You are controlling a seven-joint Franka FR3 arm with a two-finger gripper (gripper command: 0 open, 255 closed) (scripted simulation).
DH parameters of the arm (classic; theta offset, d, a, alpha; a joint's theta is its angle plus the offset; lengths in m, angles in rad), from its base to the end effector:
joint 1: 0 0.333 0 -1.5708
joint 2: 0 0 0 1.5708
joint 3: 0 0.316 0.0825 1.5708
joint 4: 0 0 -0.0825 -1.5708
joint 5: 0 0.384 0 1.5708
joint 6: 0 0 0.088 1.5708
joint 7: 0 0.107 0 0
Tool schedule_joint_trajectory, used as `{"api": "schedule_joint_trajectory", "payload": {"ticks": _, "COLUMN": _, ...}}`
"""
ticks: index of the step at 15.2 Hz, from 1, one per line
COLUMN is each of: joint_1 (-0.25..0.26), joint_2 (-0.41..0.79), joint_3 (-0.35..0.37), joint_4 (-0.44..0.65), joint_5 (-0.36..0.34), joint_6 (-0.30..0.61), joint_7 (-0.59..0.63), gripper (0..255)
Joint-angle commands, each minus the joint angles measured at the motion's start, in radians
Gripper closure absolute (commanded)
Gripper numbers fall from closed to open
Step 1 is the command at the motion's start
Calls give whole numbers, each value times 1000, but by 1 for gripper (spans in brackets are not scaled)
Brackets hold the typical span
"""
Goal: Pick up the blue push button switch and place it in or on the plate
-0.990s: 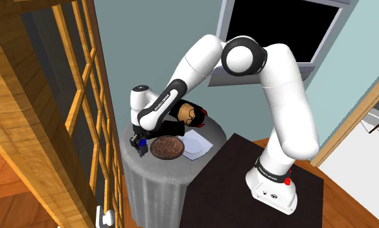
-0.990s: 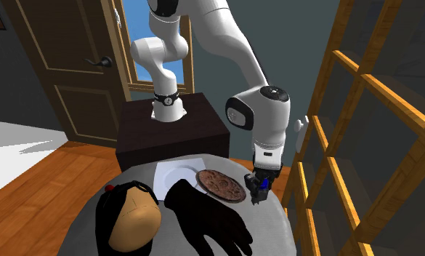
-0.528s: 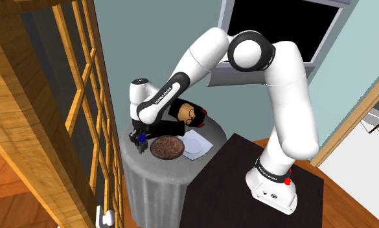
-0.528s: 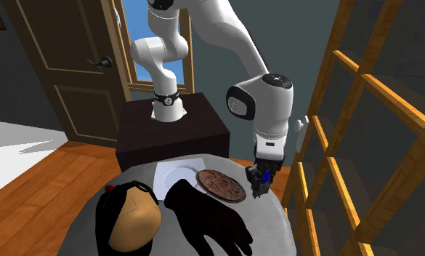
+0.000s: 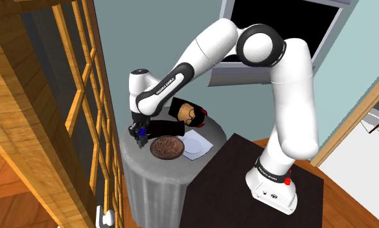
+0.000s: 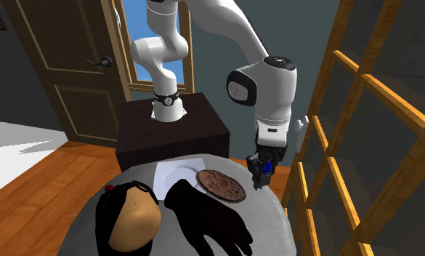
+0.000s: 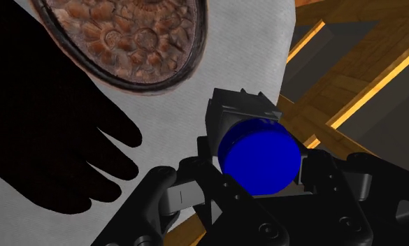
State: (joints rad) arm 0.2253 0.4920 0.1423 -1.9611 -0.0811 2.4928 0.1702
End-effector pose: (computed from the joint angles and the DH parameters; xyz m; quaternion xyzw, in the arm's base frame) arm 0.5818 0.2210 0.2279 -0.9923 -0.1210 -0.0201 0.0139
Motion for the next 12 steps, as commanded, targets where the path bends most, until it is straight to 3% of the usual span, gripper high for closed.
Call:
{"api": "schedule_joint_trajectory", "payload": {"ticks": 1, "joint_1": -1, "joint_2": -20, "joint_3": 3, "joint_4": 3, "joint_5": 4, "joint_6": -23, "joint_7": -2, "gripper": 255}}
{"api": "schedule_joint_trajectory", "payload": {"ticks": 4, "joint_1": -4, "joint_2": -42, "joint_3": 6, "joint_4": 4, "joint_5": 9, "joint_6": -46, "joint_7": -4, "gripper": 255}}
{"api": "schedule_joint_trajectory", "payload": {"ticks": 12, "joint_1": -116, "joint_2": -258, "joint_3": -1, "joint_4": -313, "joint_5": 63, "joint_6": 56, "joint_7": -152, "gripper": 255}}
